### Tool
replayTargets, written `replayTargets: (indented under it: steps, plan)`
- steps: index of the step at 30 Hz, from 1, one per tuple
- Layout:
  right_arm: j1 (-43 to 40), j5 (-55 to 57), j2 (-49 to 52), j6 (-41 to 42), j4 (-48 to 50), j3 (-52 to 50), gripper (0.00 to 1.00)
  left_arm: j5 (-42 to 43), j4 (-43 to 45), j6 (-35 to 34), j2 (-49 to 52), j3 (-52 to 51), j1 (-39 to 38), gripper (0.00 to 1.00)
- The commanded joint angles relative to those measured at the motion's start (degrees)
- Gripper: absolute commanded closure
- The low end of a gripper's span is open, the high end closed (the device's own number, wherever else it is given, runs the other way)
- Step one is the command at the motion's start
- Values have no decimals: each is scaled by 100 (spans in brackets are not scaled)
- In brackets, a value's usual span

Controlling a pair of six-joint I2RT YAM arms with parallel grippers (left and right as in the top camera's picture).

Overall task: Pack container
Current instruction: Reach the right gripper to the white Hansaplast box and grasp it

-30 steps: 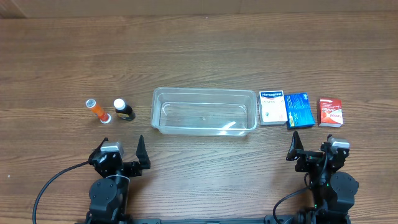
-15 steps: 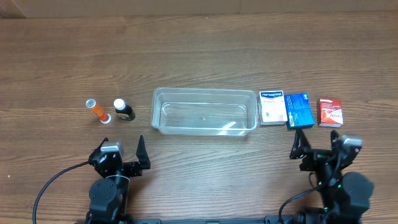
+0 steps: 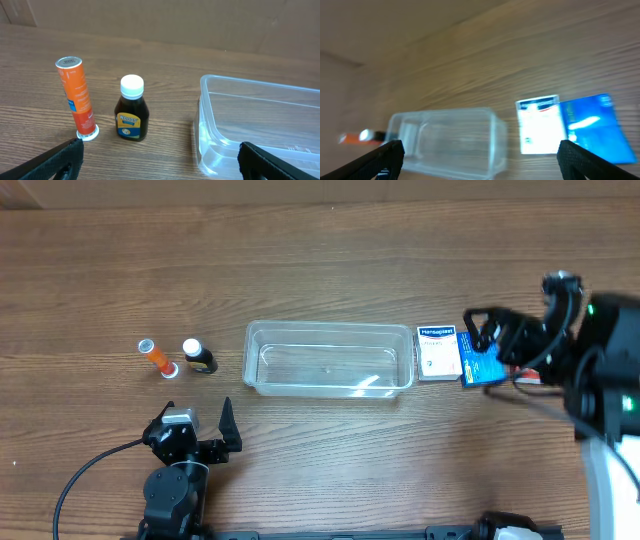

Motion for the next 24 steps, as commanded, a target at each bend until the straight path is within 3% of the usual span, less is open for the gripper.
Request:
replayTargets:
  steps: [1,8,16,24]
  plan:
    - [227,-92,719,225,-55,227,0,2,24,107,-61,-22,28,0]
    - [1185,2299,2017,940,-254,227,0,0,24,107,-61,-22,28,0]
    - [1255,2345,3331,940,205,227,0,0,24,107,-61,-22,28,0]
    - [1257,2507,3814,920,522,225,0,0,24,107,-61,-22,28,0]
